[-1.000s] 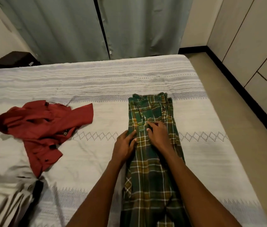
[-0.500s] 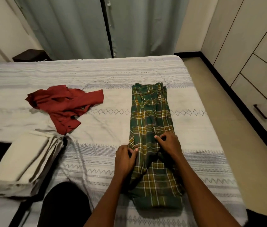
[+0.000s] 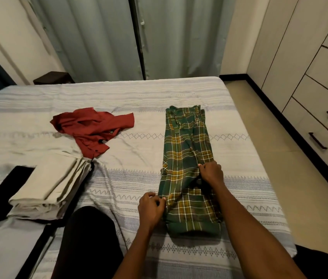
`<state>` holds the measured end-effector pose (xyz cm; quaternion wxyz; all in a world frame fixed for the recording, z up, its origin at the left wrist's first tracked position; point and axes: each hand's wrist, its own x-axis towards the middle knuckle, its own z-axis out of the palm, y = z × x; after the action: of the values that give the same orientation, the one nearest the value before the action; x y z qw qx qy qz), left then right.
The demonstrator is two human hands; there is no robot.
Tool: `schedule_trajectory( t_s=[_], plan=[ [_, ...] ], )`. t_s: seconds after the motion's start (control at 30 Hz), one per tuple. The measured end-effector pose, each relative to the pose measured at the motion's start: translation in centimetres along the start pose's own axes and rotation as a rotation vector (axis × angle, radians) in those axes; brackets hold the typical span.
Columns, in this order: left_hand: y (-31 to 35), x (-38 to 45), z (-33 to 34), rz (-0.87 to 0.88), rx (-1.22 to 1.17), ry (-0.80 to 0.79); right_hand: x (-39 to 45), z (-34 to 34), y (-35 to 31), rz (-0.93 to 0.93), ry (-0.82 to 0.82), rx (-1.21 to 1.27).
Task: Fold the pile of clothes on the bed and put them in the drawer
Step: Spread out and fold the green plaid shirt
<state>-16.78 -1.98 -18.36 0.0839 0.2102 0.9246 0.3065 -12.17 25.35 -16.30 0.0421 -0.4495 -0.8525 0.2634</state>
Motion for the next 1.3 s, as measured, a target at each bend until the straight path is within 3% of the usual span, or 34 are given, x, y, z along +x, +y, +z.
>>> schedule_trajectory(
  t_s=[0.23,0.33,0.43,0.5,0.57,0.7,0.83,0.93,1.1,1.3],
  plan=[
    [0.0,-1.5,-0.2,0.021,0.212,-0.03,-1.1,-0.2,0.0,0.038,0.06,-0.009],
    [0.5,-1.9,0.0,0.051,0.263,-0.016,-2.0,-0.4,0.1,-0.131,0.145,-0.082],
    [0.4,-1.9,0.1,0.192,0.235,-0.065,-2.3,0.0,0.4,-0.471,-0.027,-0.244],
    [0.6,-1.7,0.0,0.293,0.346,-0.236,-2.3,0.1,1.2,-0.438,-0.215,-0.346],
    [0.7,-1.8,-0.4,0.357,0.485,-0.362,-2.7,0.0,2.0,-0.347,-0.272,-0.354],
    [-0.1,-1.3,-1.4,0.414,0.476,-0.368,-3.7,0.1,3.2,-0.342,-0.158,-0.2],
    [-2.6,-0.4,-2.2,0.488,0.293,-0.347,-5.7,0.5,7.3,-0.345,-0.059,0.214],
    [-4.7,0.1,-3.0,0.424,0.261,-0.328,-8.4,0.4,11.5,-0.29,0.089,0.326],
    [-4.3,-1.7,-3.0,0.145,0.529,-0.342,-12.5,-0.6,15.9,-0.38,0.209,0.157],
    [-4.7,-2.3,-2.4,0.121,0.59,-0.427,-13.1,-0.2,18.8,-0.307,0.122,-0.19]
  ],
)
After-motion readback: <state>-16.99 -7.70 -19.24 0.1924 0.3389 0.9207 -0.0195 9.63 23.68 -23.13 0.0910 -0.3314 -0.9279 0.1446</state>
